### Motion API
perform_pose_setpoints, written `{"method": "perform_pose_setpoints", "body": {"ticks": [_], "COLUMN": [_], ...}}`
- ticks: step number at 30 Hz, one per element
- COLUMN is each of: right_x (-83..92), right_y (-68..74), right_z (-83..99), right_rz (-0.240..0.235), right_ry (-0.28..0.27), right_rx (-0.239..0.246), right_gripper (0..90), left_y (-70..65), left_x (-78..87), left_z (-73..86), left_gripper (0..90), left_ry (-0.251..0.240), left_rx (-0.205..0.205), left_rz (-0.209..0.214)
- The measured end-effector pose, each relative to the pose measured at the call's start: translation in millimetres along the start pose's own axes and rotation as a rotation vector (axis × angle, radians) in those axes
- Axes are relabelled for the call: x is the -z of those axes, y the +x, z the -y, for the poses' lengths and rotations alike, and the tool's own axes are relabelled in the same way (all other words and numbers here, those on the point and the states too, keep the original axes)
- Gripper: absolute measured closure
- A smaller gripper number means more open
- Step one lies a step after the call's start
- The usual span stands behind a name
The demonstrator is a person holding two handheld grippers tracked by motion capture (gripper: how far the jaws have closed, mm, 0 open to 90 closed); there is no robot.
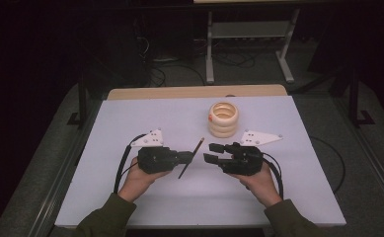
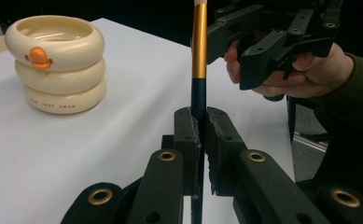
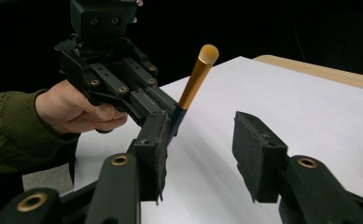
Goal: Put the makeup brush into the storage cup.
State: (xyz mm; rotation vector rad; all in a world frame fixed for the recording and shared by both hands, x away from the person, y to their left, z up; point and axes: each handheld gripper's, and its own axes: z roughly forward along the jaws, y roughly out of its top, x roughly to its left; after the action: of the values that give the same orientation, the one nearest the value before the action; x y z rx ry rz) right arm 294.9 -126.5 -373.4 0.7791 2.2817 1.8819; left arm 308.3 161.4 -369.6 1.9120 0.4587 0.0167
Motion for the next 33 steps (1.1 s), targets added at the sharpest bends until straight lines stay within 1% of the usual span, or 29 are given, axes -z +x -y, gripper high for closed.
{"method": "perform_pose_setpoints", "body": {"ticks": [2,6,10,13,15,17,25,33], "right_x": [-1.9,-5.4,-9.1,-11.3,-12.9,-14.6,-19.2,-22.4], "right_y": [0.3,0.9,1.4,1.3,1.6,1.7,2.9,3.1], "right_z": [-0.7,-1.8,-2.2,-2.1,-2.2,-2.4,-4.3,-5.4], "right_rz": [-0.006,-0.014,-0.013,-0.014,-0.016,-0.016,-0.018,-0.014], "right_ry": [-0.002,-0.004,-0.005,-0.004,-0.002,-0.003,-0.005,-0.001], "right_rx": [-0.003,-0.012,-0.022,-0.023,-0.026,-0.029,-0.052,-0.057], "right_gripper": [56.9,58.8,60.1,61.6,62.5,63.3,69.6,75.6], "left_y": [0.4,-1.3,-1.7,-2.6,-3.0,-3.9,-5.0,-4.7], "left_x": [-0.6,-3.4,-4.9,-6.7,-7.6,-8.4,-9.6,-10.3], "left_z": [0.3,1.2,1.4,2.0,2.0,2.1,2.2,2.2], "left_gripper": [83.5,83.6,83.5,83.5,83.5,83.5,83.5,83.5], "left_ry": [0.006,0.003,0.008,0.008,0.007,0.005,0.0,0.002], "left_rx": [-0.01,-0.003,-0.013,-0.008,-0.014,-0.007,-0.014,-0.019], "left_rz": [0.0,-0.001,0.0,-0.002,-0.003,-0.002,-0.006,-0.005]}}
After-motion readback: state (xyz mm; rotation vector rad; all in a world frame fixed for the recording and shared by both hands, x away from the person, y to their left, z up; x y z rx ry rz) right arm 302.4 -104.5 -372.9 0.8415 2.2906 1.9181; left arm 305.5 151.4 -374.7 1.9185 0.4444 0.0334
